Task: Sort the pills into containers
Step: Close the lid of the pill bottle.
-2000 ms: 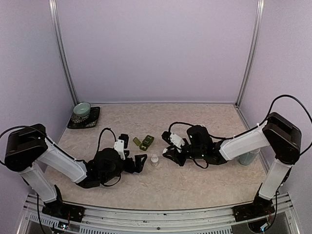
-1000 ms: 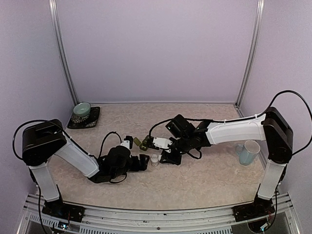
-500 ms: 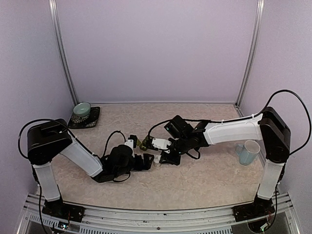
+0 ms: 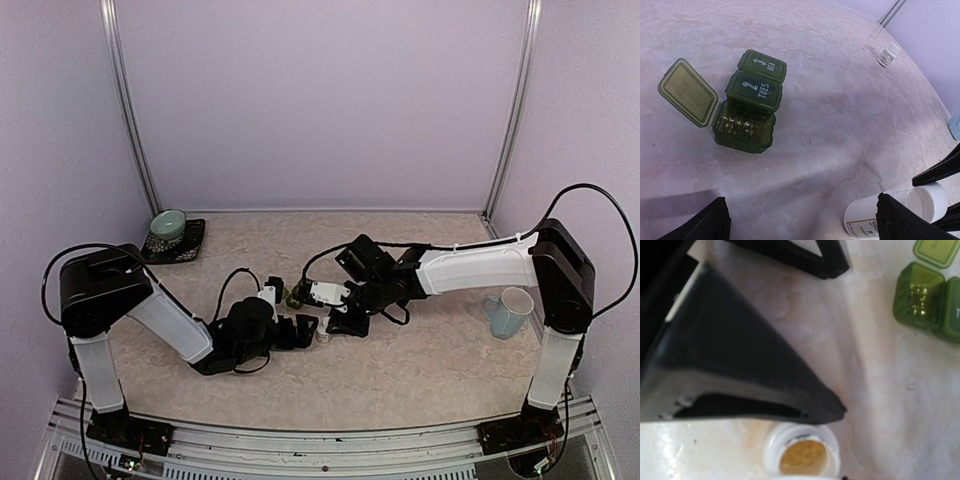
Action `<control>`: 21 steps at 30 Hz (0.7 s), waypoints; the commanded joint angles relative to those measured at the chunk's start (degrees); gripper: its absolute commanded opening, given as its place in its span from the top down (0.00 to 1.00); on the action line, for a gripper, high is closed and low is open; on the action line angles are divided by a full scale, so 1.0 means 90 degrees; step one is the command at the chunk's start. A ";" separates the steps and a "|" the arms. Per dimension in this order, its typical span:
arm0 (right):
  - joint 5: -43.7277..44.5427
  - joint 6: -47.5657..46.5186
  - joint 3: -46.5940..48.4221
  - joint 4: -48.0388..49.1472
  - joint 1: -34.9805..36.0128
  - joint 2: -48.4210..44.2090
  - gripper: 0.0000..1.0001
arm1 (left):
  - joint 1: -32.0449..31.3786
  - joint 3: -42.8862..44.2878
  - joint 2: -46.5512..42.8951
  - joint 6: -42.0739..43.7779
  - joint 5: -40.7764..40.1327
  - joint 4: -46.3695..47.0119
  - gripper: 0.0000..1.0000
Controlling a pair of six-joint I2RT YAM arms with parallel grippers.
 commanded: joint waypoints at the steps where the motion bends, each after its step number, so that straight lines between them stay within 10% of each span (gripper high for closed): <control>1: -0.0086 -0.0073 0.0245 -0.0080 0.0068 0.0131 0.69 | -0.0089 0.0059 0.0214 -0.0079 0.0253 -0.0176 0.01; 21: -0.0033 -0.0054 0.0306 -0.0174 0.0069 0.0114 0.65 | -0.0109 0.0055 0.0205 -0.0079 0.0214 -0.0197 0.01</control>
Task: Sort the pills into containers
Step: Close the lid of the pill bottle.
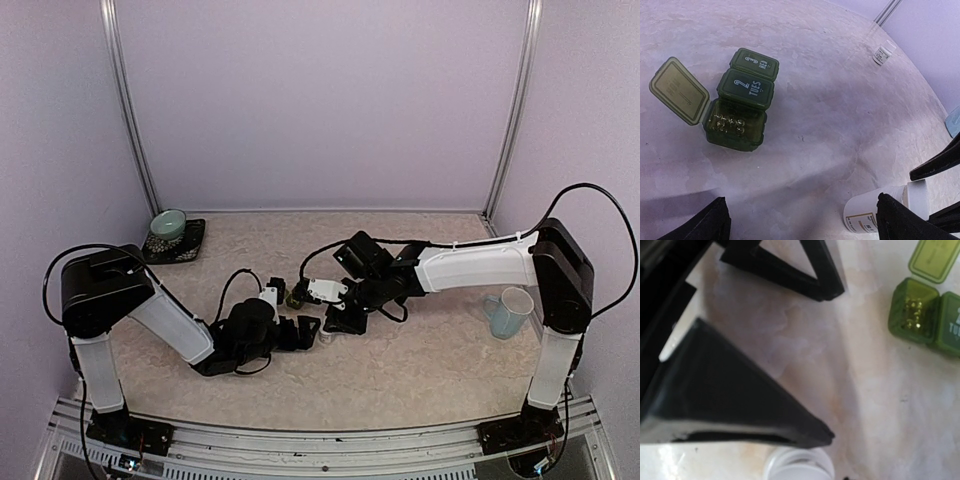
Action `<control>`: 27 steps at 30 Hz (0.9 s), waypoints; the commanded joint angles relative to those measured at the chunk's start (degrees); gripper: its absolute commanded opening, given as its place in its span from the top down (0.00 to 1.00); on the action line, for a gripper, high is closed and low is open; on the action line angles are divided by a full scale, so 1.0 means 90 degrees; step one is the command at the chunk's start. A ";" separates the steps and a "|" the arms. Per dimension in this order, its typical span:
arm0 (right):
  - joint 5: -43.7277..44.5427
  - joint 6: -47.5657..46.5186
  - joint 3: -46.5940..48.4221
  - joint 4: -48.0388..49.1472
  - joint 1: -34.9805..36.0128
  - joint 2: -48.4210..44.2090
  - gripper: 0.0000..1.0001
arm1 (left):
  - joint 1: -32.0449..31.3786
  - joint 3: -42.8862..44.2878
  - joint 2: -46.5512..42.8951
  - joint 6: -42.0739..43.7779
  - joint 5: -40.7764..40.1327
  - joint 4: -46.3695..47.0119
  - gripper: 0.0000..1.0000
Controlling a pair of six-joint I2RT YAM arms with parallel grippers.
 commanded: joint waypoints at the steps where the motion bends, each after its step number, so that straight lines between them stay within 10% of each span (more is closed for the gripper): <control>1: 0.0008 -0.0010 0.0111 -0.0090 0.0066 0.0066 0.66 | -0.0051 0.0040 0.0159 -0.0082 0.0172 -0.0287 0.01; 27: 0.0097 0.0235 0.1011 -0.1455 0.0066 0.0334 0.73 | -0.0071 -0.0053 0.0093 -0.0101 0.0069 -0.0267 0.01</control>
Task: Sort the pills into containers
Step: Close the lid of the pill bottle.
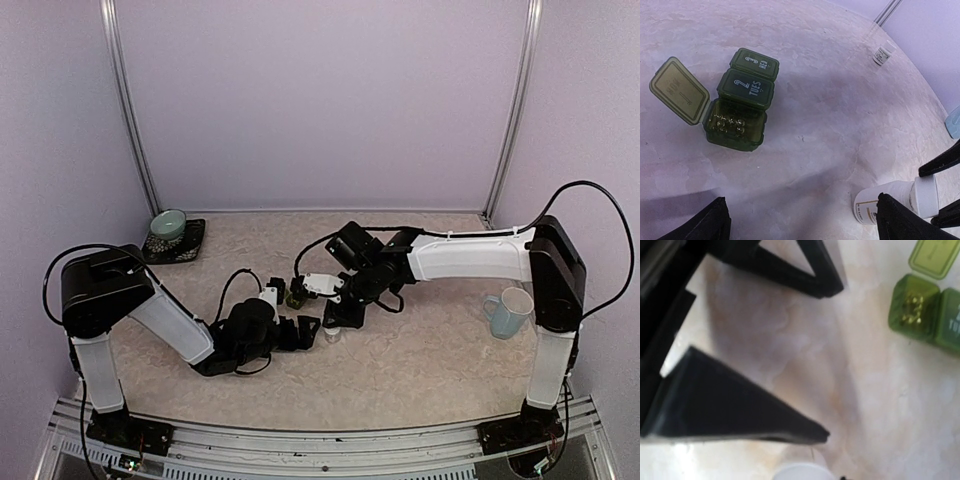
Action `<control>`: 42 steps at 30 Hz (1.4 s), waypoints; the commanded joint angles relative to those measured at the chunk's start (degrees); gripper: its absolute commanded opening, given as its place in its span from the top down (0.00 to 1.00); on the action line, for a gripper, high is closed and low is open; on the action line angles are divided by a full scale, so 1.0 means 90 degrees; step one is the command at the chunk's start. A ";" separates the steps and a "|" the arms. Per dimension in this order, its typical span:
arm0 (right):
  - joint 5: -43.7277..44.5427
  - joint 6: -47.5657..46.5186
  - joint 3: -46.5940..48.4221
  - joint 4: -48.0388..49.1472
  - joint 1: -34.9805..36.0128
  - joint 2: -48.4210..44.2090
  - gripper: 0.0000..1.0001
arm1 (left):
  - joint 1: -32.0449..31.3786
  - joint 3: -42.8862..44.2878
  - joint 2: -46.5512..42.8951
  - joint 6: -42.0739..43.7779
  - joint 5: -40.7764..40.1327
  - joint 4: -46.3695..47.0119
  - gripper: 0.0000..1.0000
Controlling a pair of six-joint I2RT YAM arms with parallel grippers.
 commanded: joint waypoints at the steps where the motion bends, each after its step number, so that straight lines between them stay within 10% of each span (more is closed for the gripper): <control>1: 0.0101 0.0152 0.0098 -0.0378 0.0061 -0.0016 0.73 | -0.0066 -0.0061 0.0092 -0.0095 0.0071 -0.0268 0.01; 42: 0.0205 0.0416 0.1982 -0.2493 0.0050 0.0986 0.72 | -0.0309 -0.0864 -0.0840 -0.0408 -0.0905 -0.0542 0.01</control>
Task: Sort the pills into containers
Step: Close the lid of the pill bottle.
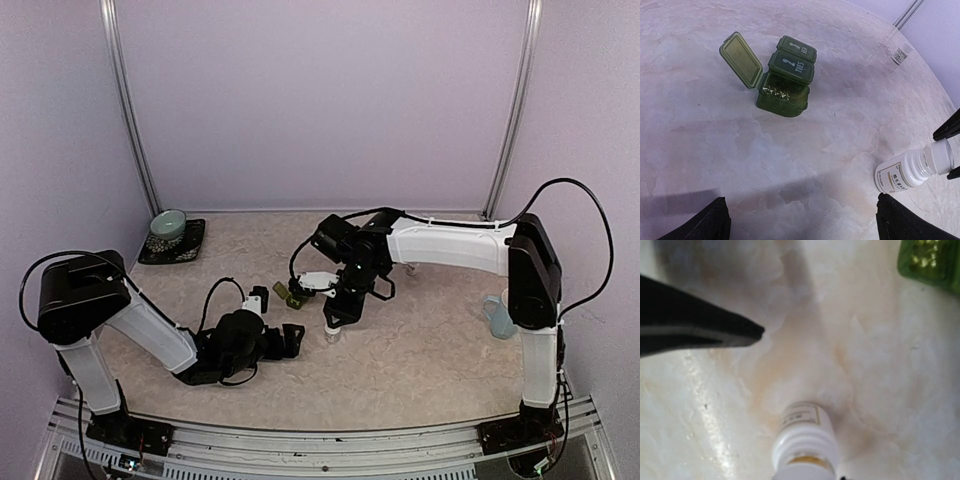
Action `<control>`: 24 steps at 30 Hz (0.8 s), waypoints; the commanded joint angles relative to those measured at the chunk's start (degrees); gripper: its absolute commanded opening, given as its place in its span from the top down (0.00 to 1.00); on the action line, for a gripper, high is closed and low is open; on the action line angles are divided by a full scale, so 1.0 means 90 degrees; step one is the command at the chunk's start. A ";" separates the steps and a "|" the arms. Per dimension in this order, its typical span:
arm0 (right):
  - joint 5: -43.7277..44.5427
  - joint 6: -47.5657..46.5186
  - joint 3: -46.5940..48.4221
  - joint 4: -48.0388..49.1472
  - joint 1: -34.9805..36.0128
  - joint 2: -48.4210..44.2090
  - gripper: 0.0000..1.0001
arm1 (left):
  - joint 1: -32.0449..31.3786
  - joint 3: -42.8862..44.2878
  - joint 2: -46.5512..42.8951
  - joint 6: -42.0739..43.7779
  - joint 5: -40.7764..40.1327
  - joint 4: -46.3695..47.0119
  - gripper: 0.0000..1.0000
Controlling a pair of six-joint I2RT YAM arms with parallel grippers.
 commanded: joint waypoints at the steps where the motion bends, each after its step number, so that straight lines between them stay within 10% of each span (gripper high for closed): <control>1: -0.0055 0.0053 0.0184 -0.0133 0.0048 0.0125 0.72 | -0.0040 -0.0106 -0.0085 -0.0069 -0.0125 -0.0127 0.01; 24: -0.0092 0.0051 0.0292 -0.0141 0.0015 0.0327 0.72 | -0.0080 -0.0119 0.0004 -0.0093 -0.0126 -0.0025 0.01</control>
